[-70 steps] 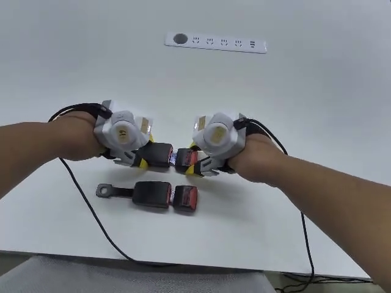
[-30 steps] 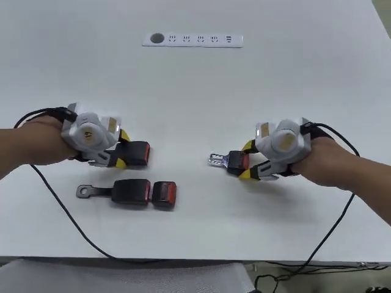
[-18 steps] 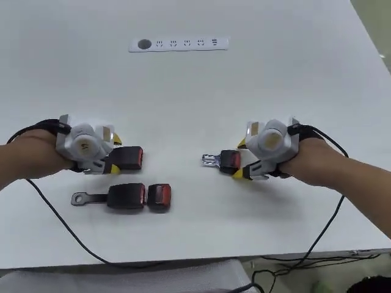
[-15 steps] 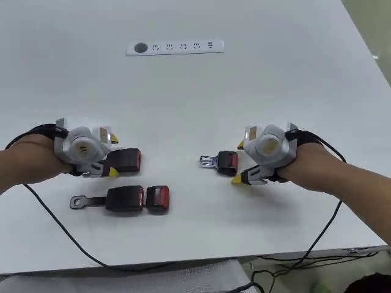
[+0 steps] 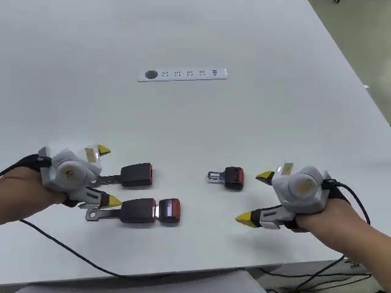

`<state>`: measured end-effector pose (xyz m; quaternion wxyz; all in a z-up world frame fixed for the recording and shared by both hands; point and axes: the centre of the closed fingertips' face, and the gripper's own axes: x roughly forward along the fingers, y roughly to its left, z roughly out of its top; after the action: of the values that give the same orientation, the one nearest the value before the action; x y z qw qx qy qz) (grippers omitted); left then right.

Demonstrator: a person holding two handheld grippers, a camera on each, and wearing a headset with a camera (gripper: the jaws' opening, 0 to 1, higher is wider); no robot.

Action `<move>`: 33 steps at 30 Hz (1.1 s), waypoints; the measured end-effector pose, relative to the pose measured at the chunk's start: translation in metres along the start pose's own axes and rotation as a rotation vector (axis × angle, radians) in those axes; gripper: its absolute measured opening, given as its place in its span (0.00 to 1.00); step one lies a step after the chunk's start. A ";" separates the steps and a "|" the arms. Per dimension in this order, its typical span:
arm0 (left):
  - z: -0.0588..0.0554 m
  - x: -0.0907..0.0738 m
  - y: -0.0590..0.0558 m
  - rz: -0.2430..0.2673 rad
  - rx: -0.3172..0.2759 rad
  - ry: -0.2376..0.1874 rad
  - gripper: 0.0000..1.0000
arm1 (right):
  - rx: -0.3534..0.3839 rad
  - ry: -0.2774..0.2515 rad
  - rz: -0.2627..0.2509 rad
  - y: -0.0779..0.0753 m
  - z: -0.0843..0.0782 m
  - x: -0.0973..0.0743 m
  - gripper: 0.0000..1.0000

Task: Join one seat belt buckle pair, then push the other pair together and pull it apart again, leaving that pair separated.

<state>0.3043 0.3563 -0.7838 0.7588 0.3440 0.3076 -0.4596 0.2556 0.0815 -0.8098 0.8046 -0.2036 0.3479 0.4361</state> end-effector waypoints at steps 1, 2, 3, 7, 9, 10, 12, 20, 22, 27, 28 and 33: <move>-0.003 -0.008 -0.005 0.009 -0.034 -0.019 0.78 | -0.003 -0.008 -0.013 0.002 0.002 -0.002 0.74; -0.004 -0.013 -0.007 0.021 -0.057 -0.039 0.79 | -0.001 -0.013 -0.024 0.003 0.003 -0.004 0.76; -0.008 -0.018 -0.011 0.028 -0.081 -0.048 0.80 | 0.001 -0.016 -0.027 0.005 0.004 -0.005 0.77; -0.029 -0.041 -0.028 0.050 -0.115 -0.051 0.89 | 0.024 -0.026 -0.028 0.016 0.006 -0.013 0.87; -0.037 -0.052 -0.034 0.059 -0.138 -0.058 0.92 | 0.039 -0.039 -0.058 0.017 0.009 -0.020 0.92; -0.042 -0.057 -0.035 0.075 -0.153 -0.063 0.93 | 0.059 -0.055 -0.068 0.018 0.011 -0.024 0.95; -0.045 -0.064 -0.037 0.095 -0.213 -0.090 0.98 | 0.062 -0.068 -0.081 0.018 0.012 -0.028 0.98; -0.060 -0.088 -0.044 0.148 -0.358 -0.127 1.00 | 0.076 -0.042 -0.127 0.022 0.004 -0.041 1.00; -0.054 -0.092 -0.043 0.152 -0.378 -0.146 1.00 | 0.110 -0.051 -0.148 0.019 0.003 -0.047 1.00; -0.047 -0.094 -0.044 0.158 -0.349 -0.164 1.00 | 0.136 -0.066 -0.165 0.018 0.006 -0.057 1.00; -0.047 -0.094 -0.044 0.155 -0.345 -0.162 1.00 | 0.134 -0.067 -0.166 0.019 0.007 -0.058 1.00; -0.046 -0.099 -0.044 0.178 -0.364 -0.176 1.00 | 0.131 -0.075 -0.183 0.019 0.012 -0.062 1.00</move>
<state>0.2185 0.4264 -0.7438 0.8699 0.1856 0.2866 -0.3560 0.2208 0.0647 -0.7560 0.8652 -0.1650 0.3251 0.3443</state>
